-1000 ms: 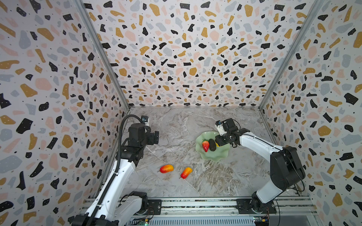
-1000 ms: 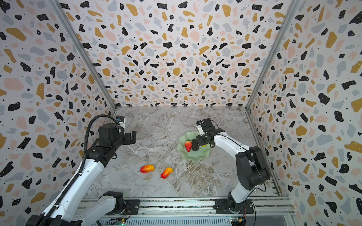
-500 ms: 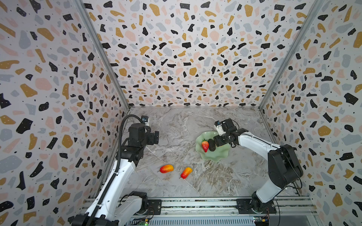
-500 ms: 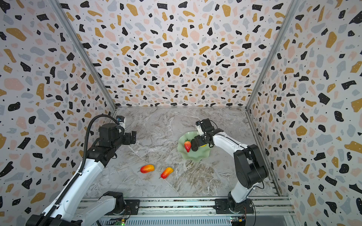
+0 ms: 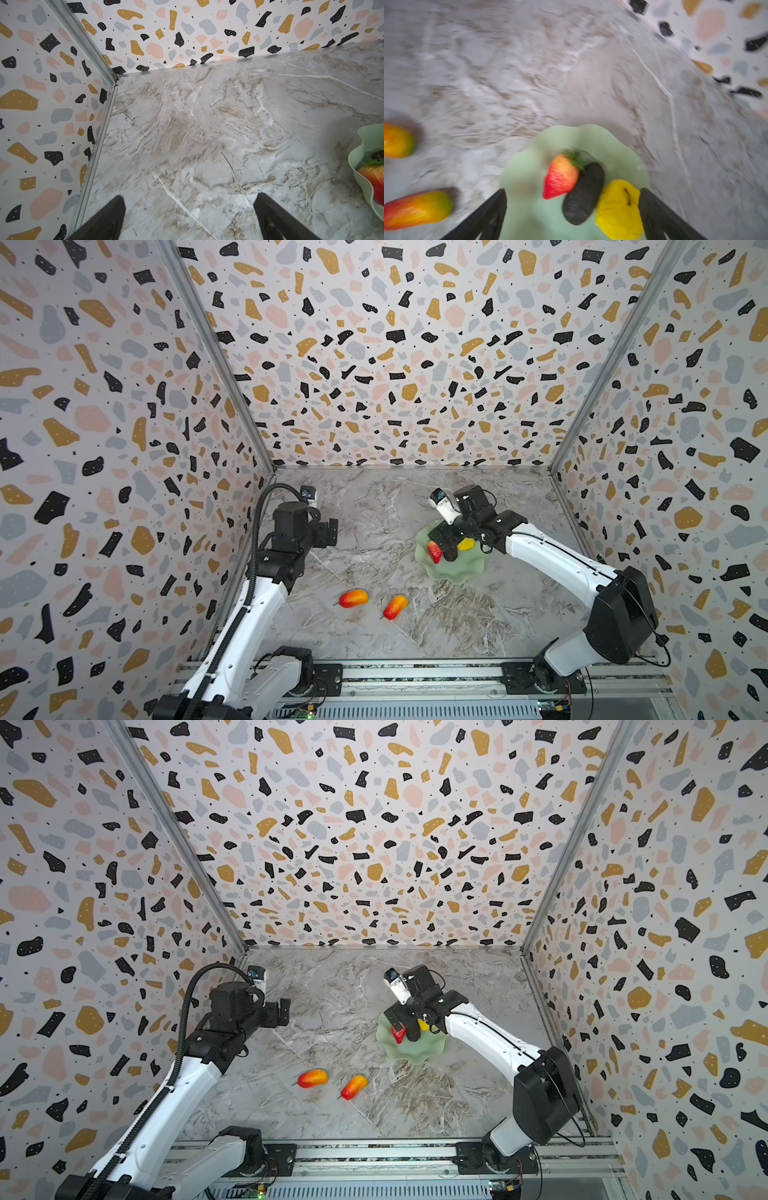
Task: Place and organize the fake fruits in the fruit bowl
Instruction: 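Move the right gripper to the farther red-orange mango and lower around it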
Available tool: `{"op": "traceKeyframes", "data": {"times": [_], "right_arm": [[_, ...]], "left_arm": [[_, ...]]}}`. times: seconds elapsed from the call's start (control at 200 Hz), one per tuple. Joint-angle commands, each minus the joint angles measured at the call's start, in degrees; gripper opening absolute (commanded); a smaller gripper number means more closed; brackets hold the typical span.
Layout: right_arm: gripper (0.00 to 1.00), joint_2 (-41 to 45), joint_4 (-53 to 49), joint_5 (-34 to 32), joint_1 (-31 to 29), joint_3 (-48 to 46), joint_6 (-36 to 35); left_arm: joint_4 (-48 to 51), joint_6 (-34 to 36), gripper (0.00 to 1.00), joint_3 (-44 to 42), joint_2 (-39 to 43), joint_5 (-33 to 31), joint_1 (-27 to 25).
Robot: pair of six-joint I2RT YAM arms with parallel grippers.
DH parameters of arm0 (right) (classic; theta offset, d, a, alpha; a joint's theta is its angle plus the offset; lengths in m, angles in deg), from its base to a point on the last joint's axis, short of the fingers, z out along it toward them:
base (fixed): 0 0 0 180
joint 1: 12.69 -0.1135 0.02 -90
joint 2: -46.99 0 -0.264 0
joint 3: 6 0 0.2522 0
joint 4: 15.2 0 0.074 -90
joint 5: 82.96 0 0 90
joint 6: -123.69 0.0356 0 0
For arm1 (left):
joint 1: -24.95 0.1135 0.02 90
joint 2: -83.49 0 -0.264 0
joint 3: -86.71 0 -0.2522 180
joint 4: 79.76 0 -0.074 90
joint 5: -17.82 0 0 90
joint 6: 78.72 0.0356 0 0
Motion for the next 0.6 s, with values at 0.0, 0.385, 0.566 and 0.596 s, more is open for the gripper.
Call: {"op": "traceKeyframes", "data": {"times": [0.0, 0.385, 0.566, 0.596], "right_arm": [[0.99, -1.2, 0.5, 9.6, -5.4, 1.9, -5.9], [0.99, -19.9, 10.2, 20.7, -19.4, 9.9, -6.2], [0.99, -26.9, 11.5, 19.3, -22.9, 14.0, -7.6], [1.00, -27.5, 12.1, 19.7, -23.2, 14.3, -7.4]], "left_arm": [[-1.7, 0.4, 0.99, -0.6, 0.8, 0.5, 0.3], [-1.7, 0.6, 1.00, -0.7, 1.4, -0.2, 0.3], [-1.8, 0.7, 0.99, -0.7, 1.6, -0.3, 0.3], [-1.8, 0.7, 0.99, -0.8, 1.6, -0.4, 0.3]]}}
